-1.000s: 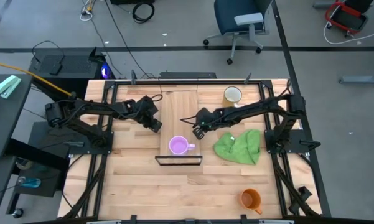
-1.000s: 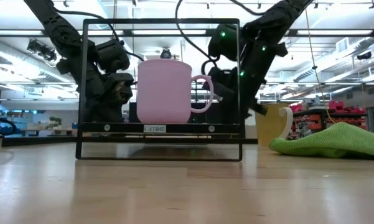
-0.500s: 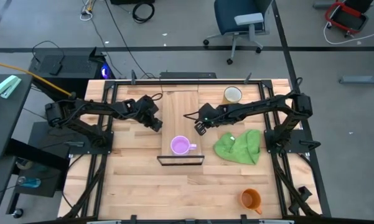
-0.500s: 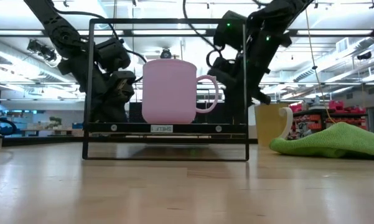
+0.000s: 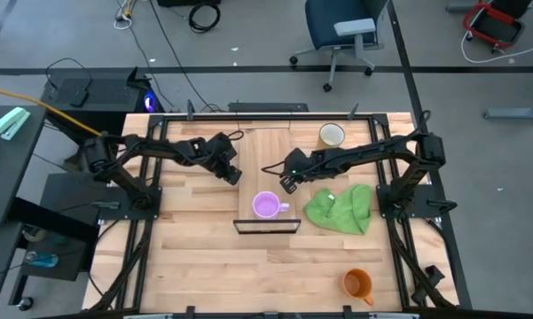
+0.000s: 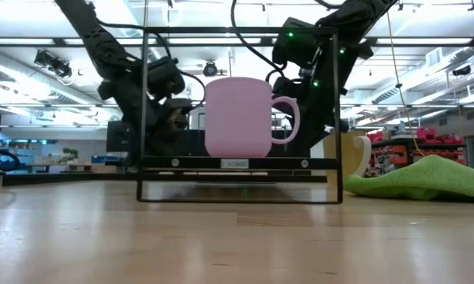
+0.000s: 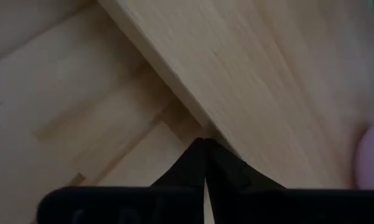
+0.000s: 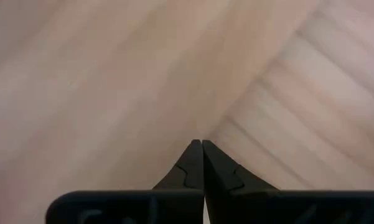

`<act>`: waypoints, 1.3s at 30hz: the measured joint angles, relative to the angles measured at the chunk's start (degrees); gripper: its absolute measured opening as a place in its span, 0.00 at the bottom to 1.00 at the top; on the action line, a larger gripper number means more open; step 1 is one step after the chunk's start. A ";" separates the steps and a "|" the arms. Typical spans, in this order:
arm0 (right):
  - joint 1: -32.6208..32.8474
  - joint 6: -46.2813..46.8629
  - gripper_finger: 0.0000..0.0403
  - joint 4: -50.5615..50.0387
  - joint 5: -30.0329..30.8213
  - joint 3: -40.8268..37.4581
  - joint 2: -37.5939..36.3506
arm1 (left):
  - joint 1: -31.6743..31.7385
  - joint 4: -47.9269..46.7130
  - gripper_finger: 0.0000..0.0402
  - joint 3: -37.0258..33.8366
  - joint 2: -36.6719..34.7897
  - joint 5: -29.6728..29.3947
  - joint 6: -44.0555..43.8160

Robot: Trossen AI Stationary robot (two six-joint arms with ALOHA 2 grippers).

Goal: Stack small to large cups/mugs on shelf
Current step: Move the shelf from left to the middle table

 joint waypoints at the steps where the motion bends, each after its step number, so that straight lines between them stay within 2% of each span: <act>1: -0.01 -0.02 0.00 -1.15 0.82 0.00 -0.10 | 0.01 -0.03 0.06 0.31 0.55 0.07 0.21; 7: 0.00 0.95 0.00 -7.23 4.63 0.00 -1.31 | 0.07 -0.16 0.03 1.93 1.72 0.24 1.33; 12: -0.02 0.97 0.00 -7.38 4.64 0.00 -2.47 | 0.09 0.14 0.02 3.26 1.70 0.34 1.71; 19: -0.02 1.78 0.00 -7.85 4.59 0.00 -2.55 | 1.70 0.09 0.06 3.50 1.61 0.47 1.79; 25: 0.01 4.34 0.00 -10.74 4.50 0.00 -2.86 | 4.06 -0.08 0.02 3.50 1.61 0.44 3.26; 36: 4.50 7.94 0.00 -12.94 3.10 -1.69 -2.29 | 6.84 0.41 0.06 3.49 1.61 0.31 3.72; 39: 4.63 8.44 0.00 -10.51 3.05 -3.30 -2.31 | 6.82 2.14 0.05 3.48 1.61 0.34 3.72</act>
